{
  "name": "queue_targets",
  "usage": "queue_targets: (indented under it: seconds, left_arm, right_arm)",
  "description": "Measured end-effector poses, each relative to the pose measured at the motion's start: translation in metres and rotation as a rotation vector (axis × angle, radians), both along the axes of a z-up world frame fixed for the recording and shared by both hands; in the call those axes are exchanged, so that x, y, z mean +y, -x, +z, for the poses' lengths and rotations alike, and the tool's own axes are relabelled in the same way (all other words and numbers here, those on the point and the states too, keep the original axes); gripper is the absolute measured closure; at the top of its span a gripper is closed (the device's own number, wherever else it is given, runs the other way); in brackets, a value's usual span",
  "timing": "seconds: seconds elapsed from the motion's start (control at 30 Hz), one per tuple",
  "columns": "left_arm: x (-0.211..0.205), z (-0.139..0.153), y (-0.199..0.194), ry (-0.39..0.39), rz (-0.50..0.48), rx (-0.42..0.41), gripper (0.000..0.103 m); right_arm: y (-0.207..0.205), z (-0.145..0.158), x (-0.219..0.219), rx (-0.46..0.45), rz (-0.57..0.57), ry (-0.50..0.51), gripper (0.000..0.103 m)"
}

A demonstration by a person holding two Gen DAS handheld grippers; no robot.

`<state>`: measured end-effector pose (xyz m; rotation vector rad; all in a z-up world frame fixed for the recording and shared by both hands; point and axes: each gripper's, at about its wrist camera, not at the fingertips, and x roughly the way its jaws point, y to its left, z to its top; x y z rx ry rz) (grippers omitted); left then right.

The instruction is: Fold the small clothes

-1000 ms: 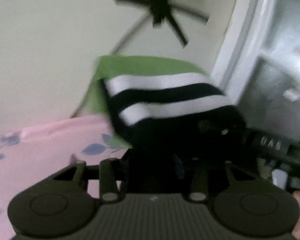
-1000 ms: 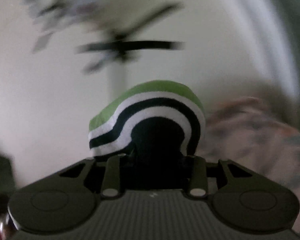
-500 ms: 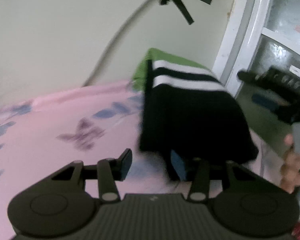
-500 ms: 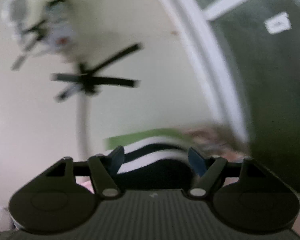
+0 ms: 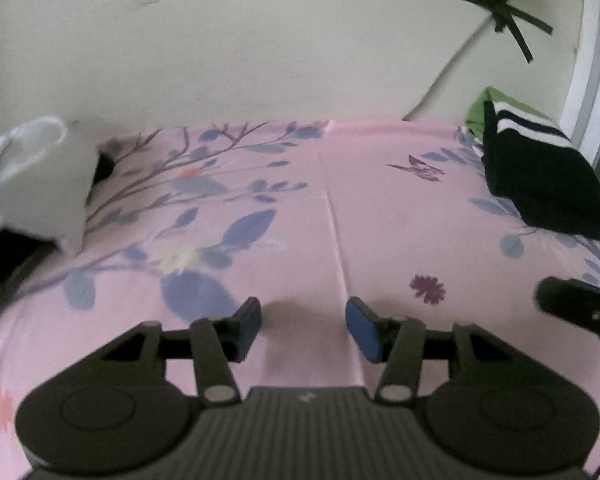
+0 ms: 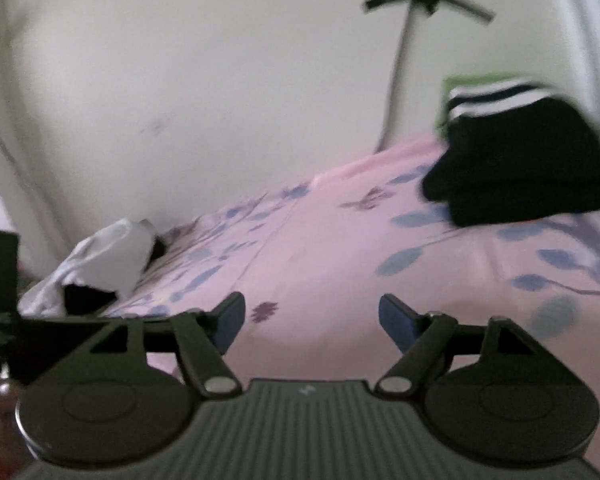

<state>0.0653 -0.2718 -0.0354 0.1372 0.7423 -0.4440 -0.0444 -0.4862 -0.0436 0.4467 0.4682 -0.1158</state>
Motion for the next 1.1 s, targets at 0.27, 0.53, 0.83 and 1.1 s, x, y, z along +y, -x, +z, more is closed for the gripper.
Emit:
queue_targets:
  seconds: [0.27, 0.53, 0.83, 1.1]
  left_arm:
    - [-0.028, -0.004, 0.03, 0.052, -0.078, -0.022, 0.048]
    - [-0.046, -0.008, 0.053, -0.004, -0.137, -0.104, 0.041]
    - [-0.041, -0.009, 0.049, 0.011, -0.113, -0.086, 0.034]
    - [-0.039, -0.007, 0.053, 0.017, -0.119, -0.108, 0.028]
  right_arm:
    - [0.065, -0.001, -0.027, 0.035, -0.301, 0.025, 0.024]
    - [0.093, -0.01, -0.059, 0.038, -0.5, -0.077, 0.022]
    - [0.084, -0.011, -0.051, 0.067, -0.487, -0.021, 0.019]
    - [0.069, -0.005, -0.027, 0.115, -0.449, 0.14, 0.015]
